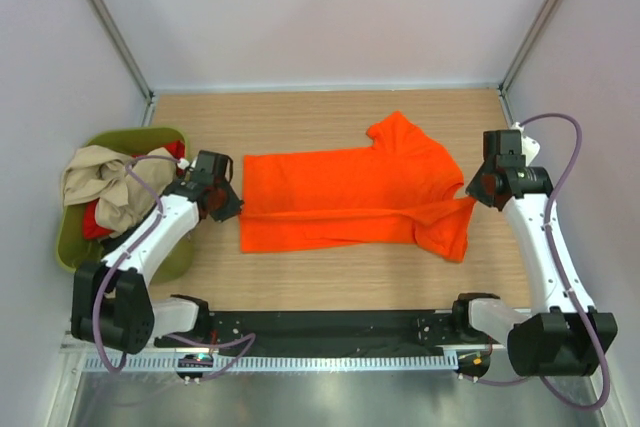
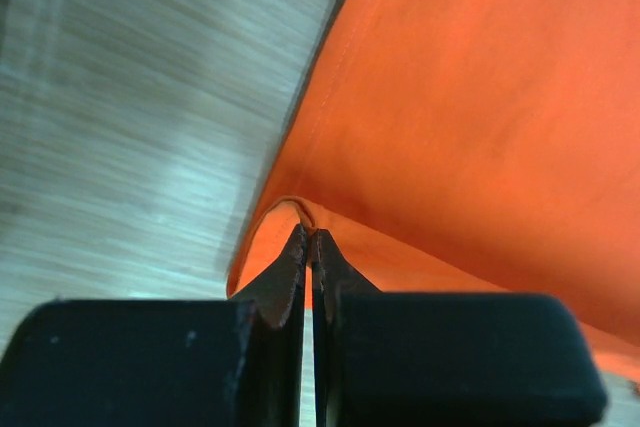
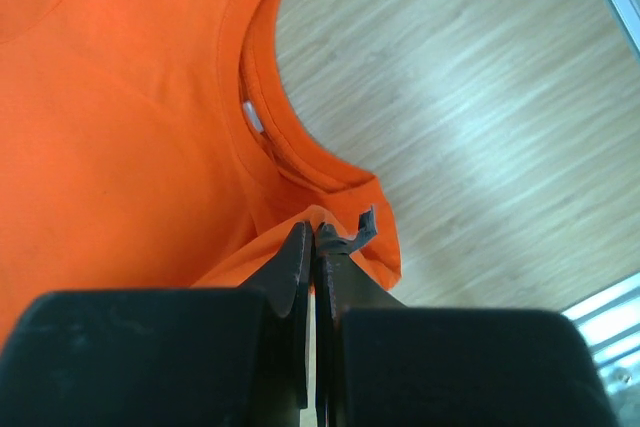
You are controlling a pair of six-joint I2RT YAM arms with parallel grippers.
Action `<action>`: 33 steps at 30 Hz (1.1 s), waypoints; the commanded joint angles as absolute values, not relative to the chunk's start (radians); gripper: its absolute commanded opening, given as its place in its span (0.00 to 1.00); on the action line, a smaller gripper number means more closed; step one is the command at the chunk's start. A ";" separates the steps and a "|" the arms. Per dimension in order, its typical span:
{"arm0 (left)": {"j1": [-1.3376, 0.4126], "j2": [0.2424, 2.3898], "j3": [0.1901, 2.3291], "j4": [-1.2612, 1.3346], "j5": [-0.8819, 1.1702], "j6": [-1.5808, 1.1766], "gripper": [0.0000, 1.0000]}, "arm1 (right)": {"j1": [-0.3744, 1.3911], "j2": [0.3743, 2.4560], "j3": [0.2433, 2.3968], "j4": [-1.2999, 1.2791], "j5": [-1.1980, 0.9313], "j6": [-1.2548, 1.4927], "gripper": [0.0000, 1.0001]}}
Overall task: Fold and stack the t-shirts
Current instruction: Flatten the tshirt out
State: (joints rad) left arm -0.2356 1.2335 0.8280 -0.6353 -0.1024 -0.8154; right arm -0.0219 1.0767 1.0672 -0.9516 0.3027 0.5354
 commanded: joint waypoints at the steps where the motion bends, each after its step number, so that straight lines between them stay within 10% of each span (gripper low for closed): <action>1: -0.253 1.284 0.899 -0.569 -0.138 -0.793 0.00 | -0.026 1.121 1.133 -0.845 0.299 0.445 0.02; 21: -0.270 1.473 1.116 -0.597 -0.221 -0.746 0.00 | -0.026 1.330 1.302 -0.827 0.388 0.462 0.01; 33: -0.156 1.753 2.112 -0.515 -0.150 -0.778 0.00 | -0.040 1.624 2.109 -0.454 0.255 0.427 0.01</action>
